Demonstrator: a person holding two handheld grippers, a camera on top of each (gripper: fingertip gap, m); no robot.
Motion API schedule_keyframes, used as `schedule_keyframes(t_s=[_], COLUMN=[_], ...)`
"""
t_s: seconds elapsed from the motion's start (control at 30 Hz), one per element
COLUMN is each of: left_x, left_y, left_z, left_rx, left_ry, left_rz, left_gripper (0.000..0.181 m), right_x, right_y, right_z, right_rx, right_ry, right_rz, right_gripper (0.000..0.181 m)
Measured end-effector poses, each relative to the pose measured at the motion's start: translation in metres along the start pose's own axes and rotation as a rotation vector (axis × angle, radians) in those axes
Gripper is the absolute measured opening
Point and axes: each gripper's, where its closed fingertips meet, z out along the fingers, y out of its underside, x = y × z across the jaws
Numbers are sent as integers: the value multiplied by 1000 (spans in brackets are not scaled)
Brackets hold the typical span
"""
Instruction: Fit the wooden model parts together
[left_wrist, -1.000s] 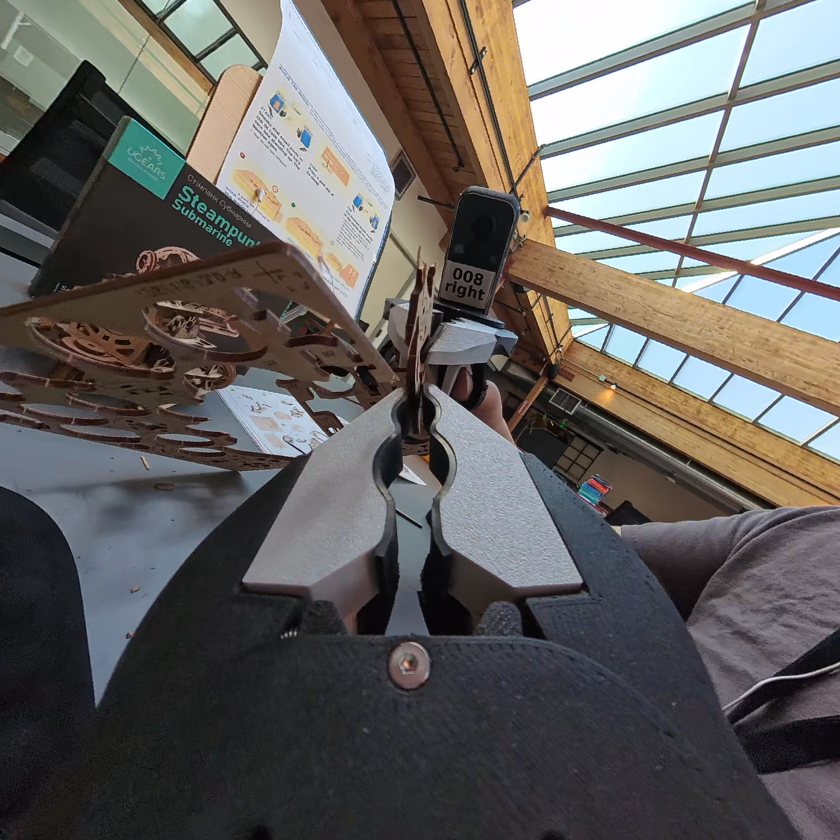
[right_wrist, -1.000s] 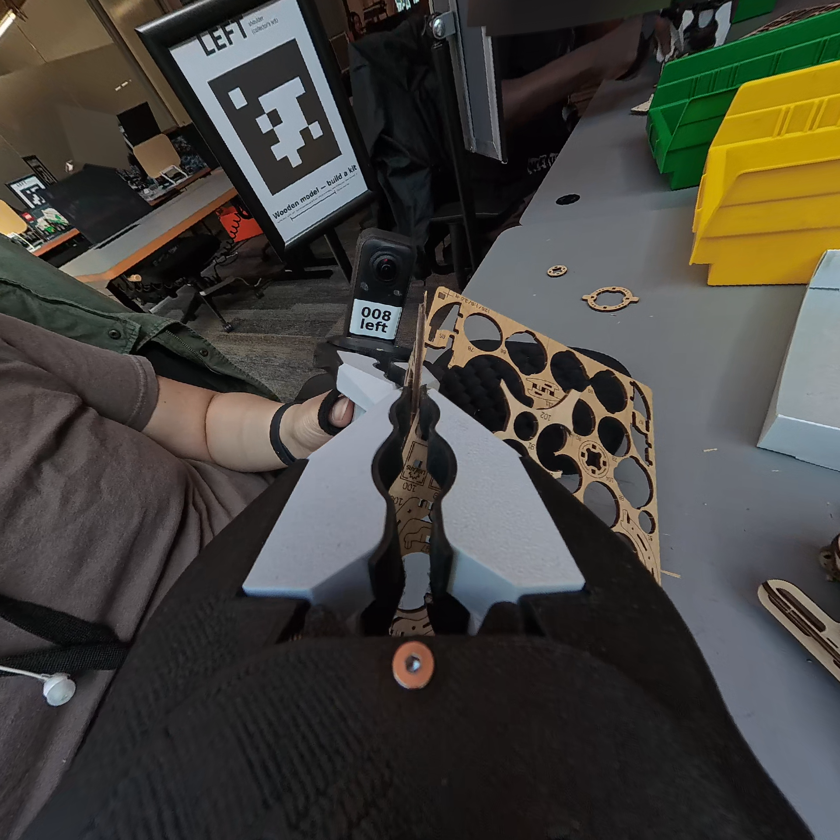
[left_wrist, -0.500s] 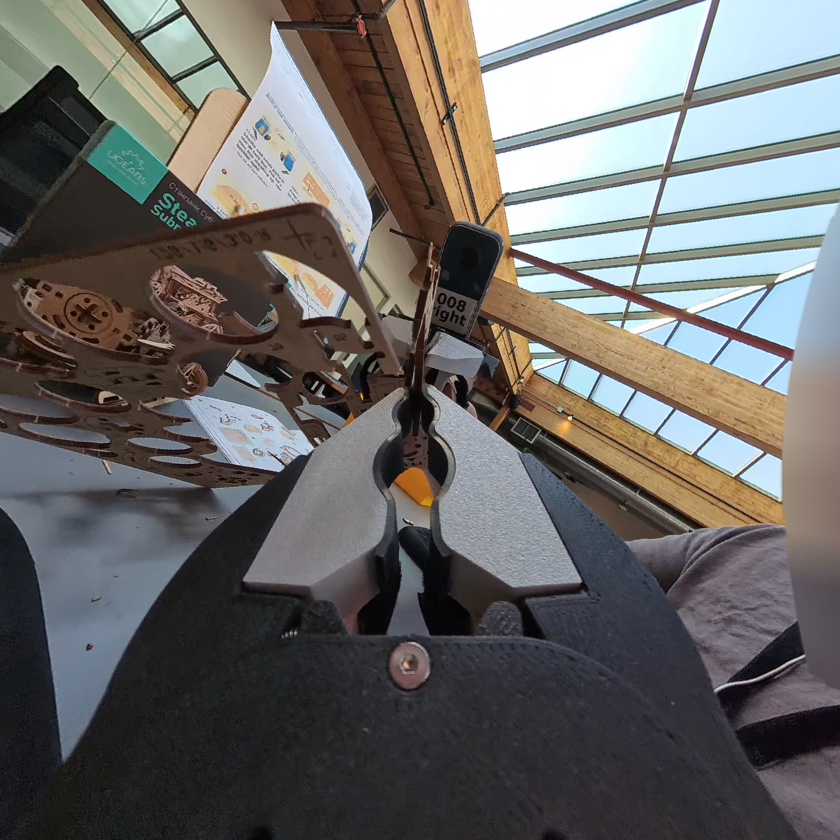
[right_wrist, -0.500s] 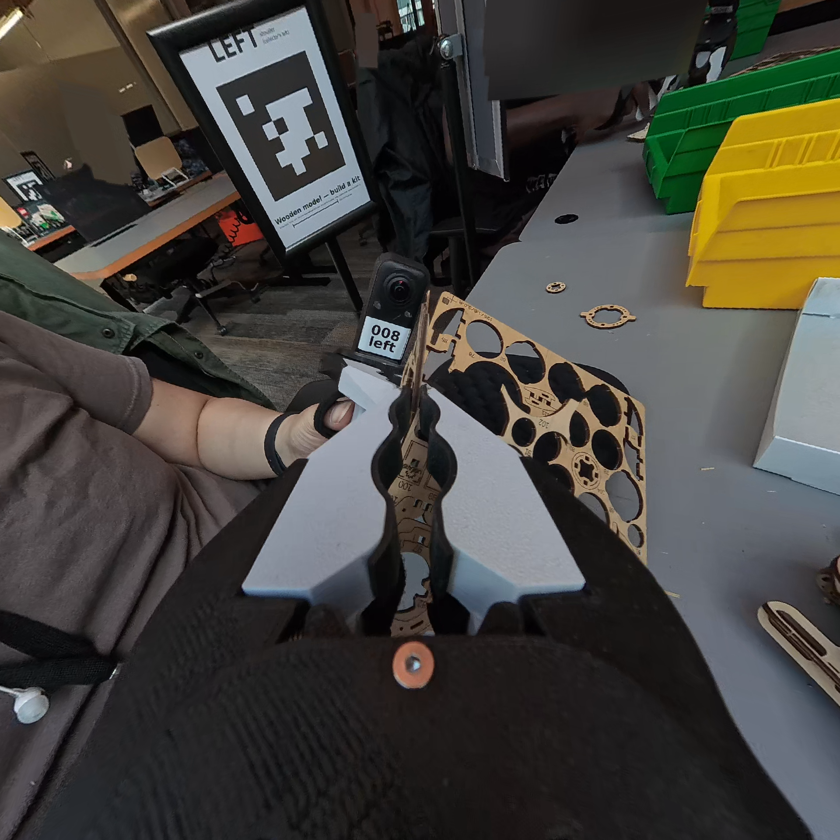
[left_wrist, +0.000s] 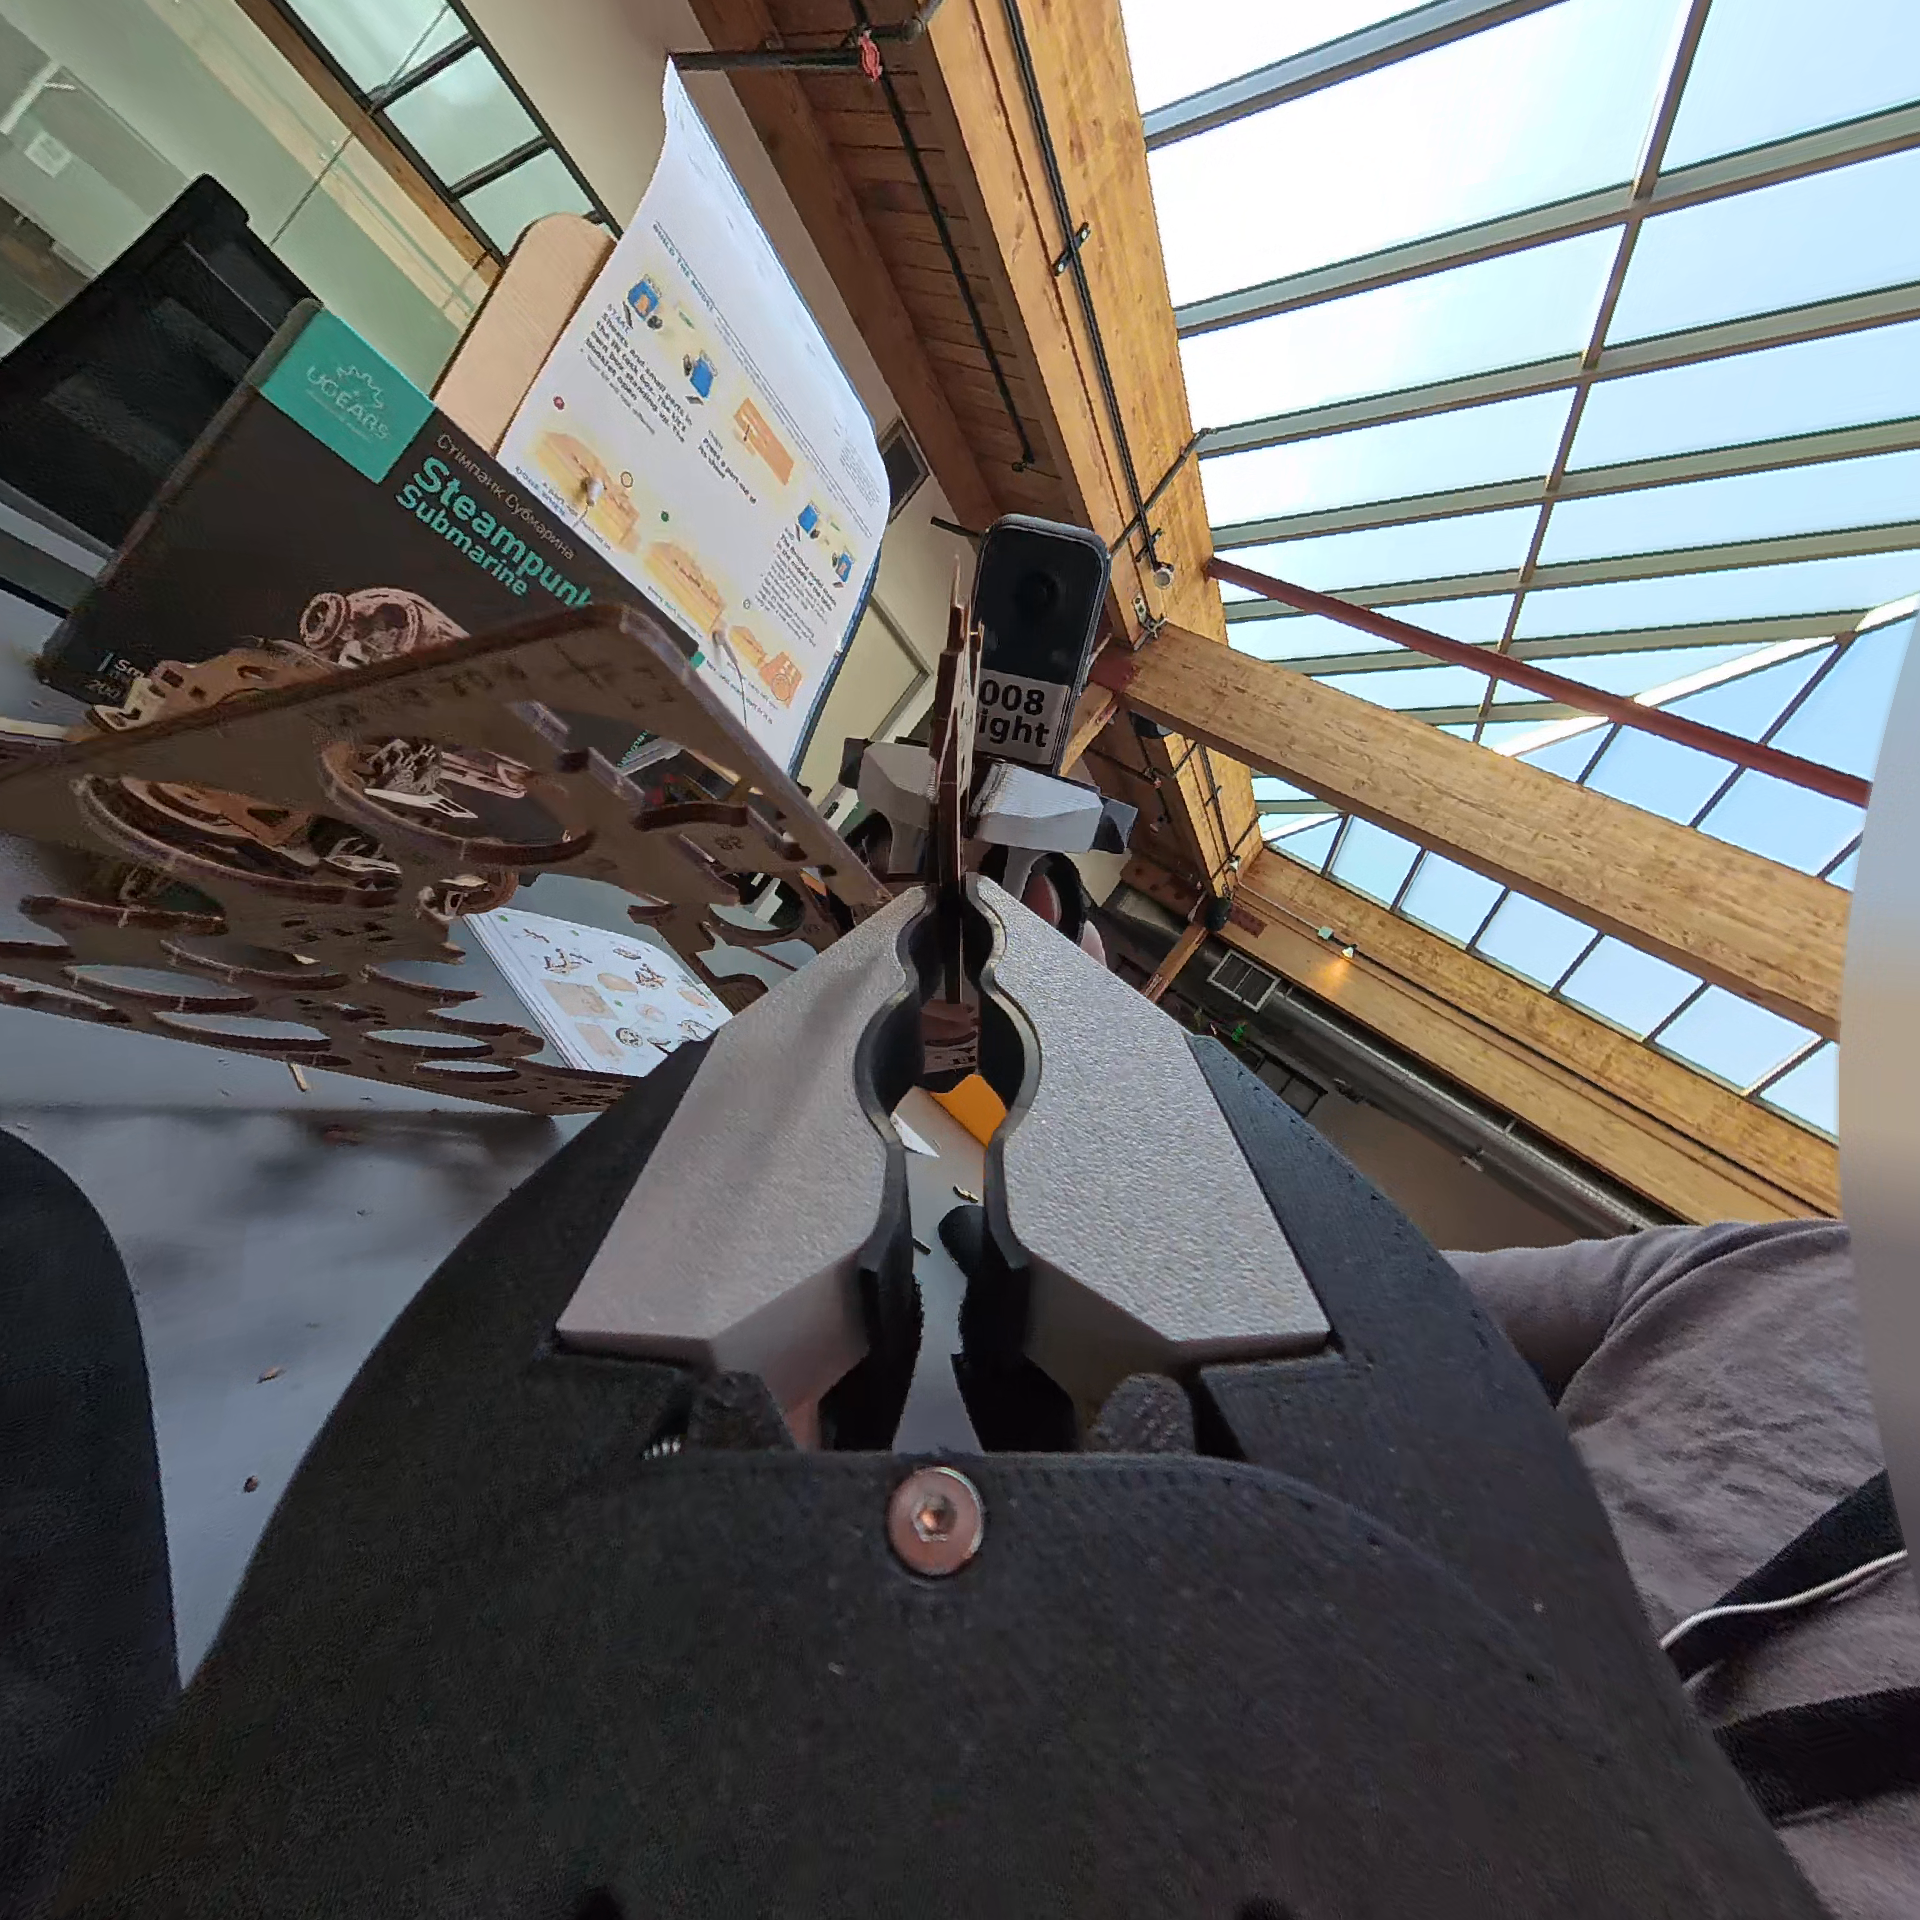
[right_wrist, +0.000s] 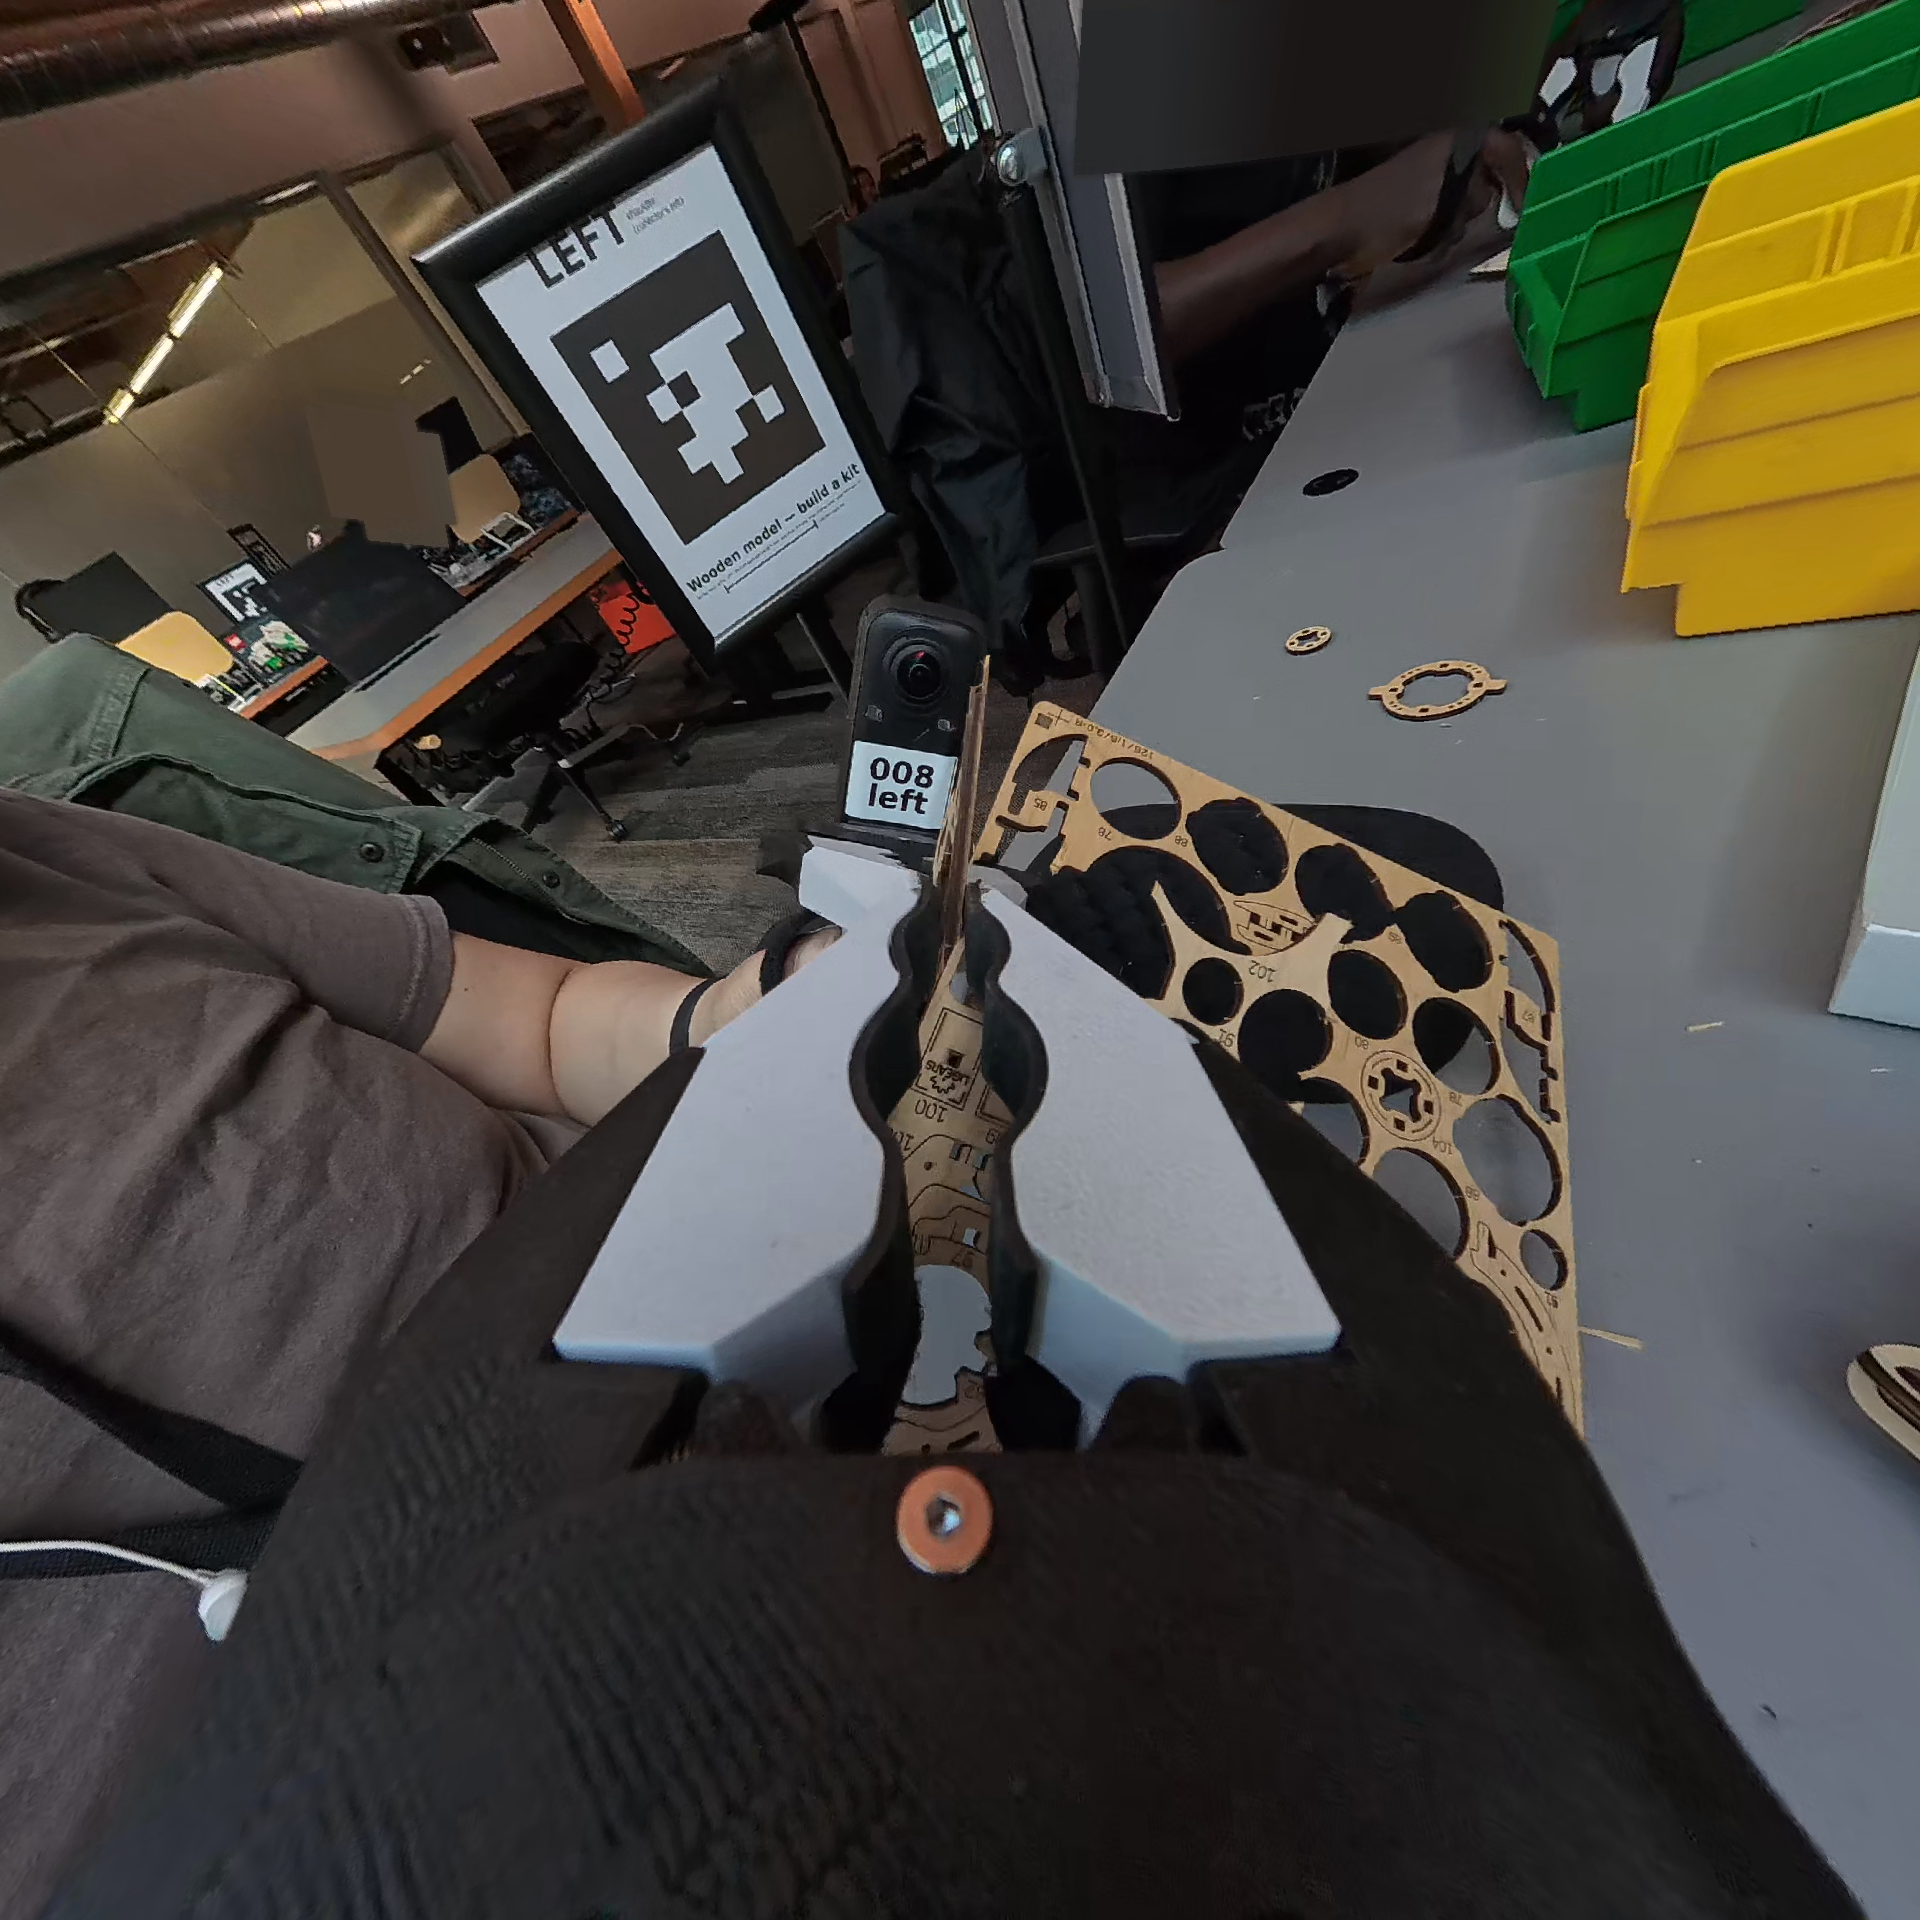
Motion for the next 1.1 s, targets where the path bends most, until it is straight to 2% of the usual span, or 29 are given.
schedule_keyframes(t_s=[0.13, 0.4, 0.63, 0.73, 0.8, 1.0, 1.1], left_x=[0, 11, 8, 7, 6, 7, 7], left_y=[2, 4, 5, 6, 7, 10, 11], left_z=[1, 1, 1, 1, 1, 1, 0], left_rx=[-5, -16, -17, -32, -34, -48, -53], left_ry=[5, 115, 98, 79, 76, 95, 104], left_rz=[-6, -47, -43, -23, -22, -72, -91], left_gripper=[0, 0, 0, 0, 0, 0, 0], right_x=[1, -8, -6, -6, -4, -5, -6], right_y=[1, 2, 1, -5, -2, 1, 2], right_z=[-2, -4, -4, -5, -4, -4, -4], right_rx=[-18, -14, -11, 27, 0, -41, -52], right_ry=[15, -84, -51, -34, -12, 35, 38], right_rz=[-7, 42, -21, -30, -54, -203, -215], right_gripper=[1, 0, 1, 6, 2, 1, 1])
